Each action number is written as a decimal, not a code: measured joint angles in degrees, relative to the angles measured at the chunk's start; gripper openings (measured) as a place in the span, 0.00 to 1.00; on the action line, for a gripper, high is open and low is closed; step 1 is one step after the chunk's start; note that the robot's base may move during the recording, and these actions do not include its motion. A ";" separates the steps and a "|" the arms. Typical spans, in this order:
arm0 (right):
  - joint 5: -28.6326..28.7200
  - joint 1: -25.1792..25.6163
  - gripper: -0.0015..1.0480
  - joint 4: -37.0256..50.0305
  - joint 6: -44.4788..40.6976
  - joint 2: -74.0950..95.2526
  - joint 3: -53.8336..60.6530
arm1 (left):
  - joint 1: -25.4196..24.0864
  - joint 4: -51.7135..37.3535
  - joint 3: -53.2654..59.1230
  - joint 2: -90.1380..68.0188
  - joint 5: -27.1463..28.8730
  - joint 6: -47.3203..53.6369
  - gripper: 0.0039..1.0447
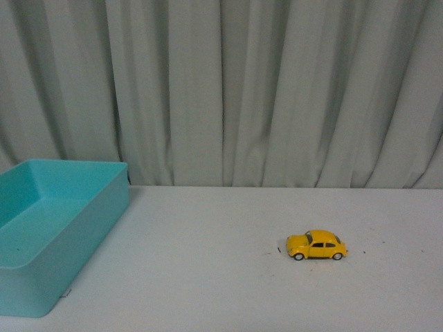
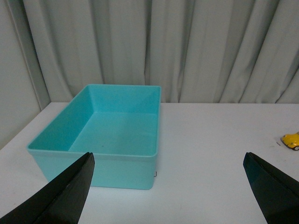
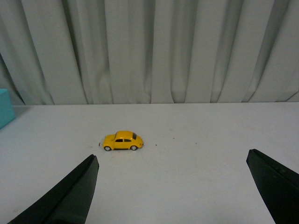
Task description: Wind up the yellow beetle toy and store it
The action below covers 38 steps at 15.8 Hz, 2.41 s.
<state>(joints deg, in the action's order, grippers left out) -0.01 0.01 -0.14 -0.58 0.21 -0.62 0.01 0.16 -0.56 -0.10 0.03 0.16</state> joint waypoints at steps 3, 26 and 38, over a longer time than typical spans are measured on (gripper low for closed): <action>0.00 0.00 0.94 -0.02 0.00 0.00 0.00 | 0.00 0.00 0.00 0.00 0.00 0.00 0.94; 0.02 0.00 0.94 -0.04 0.00 0.00 0.00 | 0.00 0.00 0.00 0.00 0.00 0.00 0.94; 0.02 0.00 0.94 -0.04 0.00 0.00 0.00 | 0.00 0.04 0.00 0.00 0.00 0.00 0.94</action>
<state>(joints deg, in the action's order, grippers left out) 0.01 0.01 -0.19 -0.58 0.21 -0.62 0.01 0.21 -0.56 -0.10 0.03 0.16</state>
